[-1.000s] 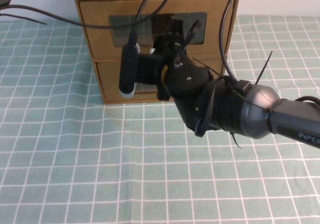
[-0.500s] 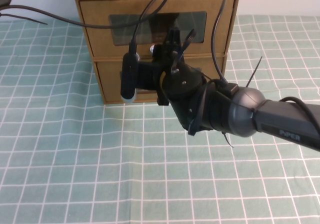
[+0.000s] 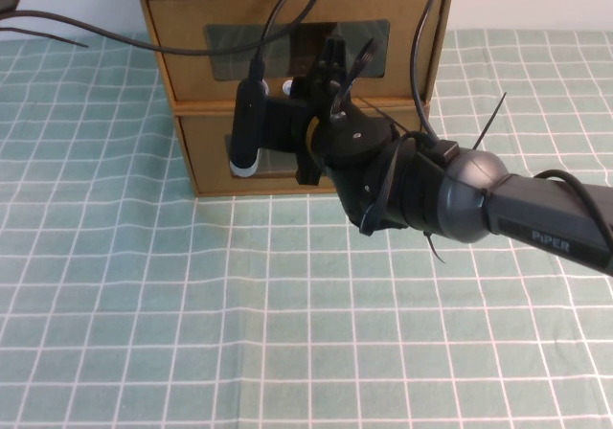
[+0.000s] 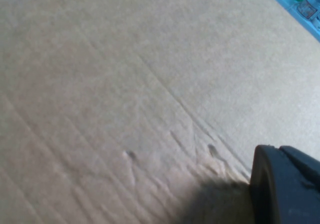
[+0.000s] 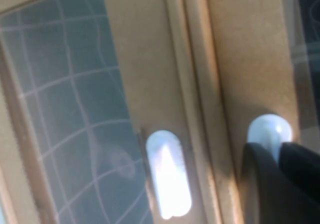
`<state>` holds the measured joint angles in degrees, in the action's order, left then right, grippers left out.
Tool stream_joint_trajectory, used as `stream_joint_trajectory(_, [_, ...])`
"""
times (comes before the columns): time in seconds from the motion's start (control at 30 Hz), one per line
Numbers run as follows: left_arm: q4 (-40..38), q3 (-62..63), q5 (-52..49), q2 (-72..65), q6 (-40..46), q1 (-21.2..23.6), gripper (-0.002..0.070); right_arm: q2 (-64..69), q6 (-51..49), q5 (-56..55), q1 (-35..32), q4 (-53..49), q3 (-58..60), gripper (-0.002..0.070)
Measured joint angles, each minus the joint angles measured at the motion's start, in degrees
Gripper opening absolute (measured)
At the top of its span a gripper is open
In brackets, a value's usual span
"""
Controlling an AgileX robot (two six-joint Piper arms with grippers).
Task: Open the shoe box
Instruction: 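Pull the top drawer of the cardboard box fully open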
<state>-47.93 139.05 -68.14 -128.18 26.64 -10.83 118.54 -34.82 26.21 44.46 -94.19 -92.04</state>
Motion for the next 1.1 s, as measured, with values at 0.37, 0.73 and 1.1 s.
stream_joint_trajectory(0.37, [1.51, 0.00, 0.21, 0.10, -2.07, 0.00, -0.0010, 0.09, 1.43, -0.10, -0.14, 0.44, -0.08, 0.0008])
stream_joint_trajectory(0.73, [1.87, 0.00, 0.21, 0.10, -3.34, -0.09, -0.0009, -1.27, 5.58, 1.65, 1.30, 4.75, 1.52, 0.0008])
stream_joint_trajectory(1.1, [2.99, 0.00, 0.21, 0.10, -3.72, -0.54, -0.0010, -5.92, 5.96, 3.57, 4.24, 4.59, 9.66, 0.0009])
